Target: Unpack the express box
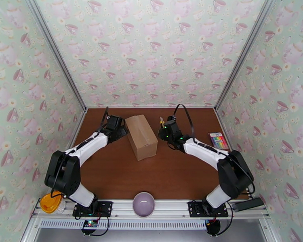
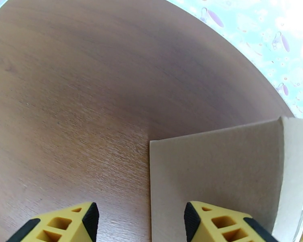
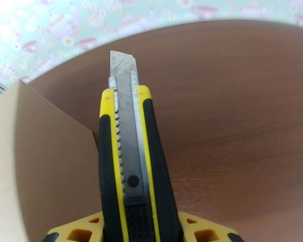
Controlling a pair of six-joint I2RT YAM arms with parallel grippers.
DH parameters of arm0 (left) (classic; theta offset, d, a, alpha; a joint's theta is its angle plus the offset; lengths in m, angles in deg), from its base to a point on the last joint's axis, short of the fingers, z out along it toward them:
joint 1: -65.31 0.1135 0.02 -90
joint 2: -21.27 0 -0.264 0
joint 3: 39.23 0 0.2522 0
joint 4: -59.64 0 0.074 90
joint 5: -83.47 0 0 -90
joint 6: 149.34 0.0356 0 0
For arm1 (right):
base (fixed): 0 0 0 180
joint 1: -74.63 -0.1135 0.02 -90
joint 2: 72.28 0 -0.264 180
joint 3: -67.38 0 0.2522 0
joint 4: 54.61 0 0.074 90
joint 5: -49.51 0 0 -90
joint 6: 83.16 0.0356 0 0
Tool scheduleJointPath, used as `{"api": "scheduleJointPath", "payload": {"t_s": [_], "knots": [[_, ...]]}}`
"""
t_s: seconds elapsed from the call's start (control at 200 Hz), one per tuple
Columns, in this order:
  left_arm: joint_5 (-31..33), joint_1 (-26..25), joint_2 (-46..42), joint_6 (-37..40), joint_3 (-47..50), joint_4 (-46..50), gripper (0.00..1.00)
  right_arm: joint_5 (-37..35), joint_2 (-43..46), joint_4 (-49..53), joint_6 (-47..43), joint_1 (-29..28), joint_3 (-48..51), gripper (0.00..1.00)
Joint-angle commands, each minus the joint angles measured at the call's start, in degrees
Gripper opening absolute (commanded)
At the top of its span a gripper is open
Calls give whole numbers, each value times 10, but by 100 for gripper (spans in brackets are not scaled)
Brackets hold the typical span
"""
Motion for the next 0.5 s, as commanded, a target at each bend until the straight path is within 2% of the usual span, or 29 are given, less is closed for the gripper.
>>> {"api": "scheduleJointPath", "payload": {"t_s": [0.0, 0.23, 0.496], "knots": [[10, 3, -35, 15, -5, 13, 63, -27, 52, 55, -31, -4, 17, 0], [4, 3, -80, 14, 1, 34, 64, -83, 151, 161, -45, -67, 50, 0], [-25, 2, -99, 26, -20, 50, 65, -161, 259, 260, 21, -171, 86, 0]]}}
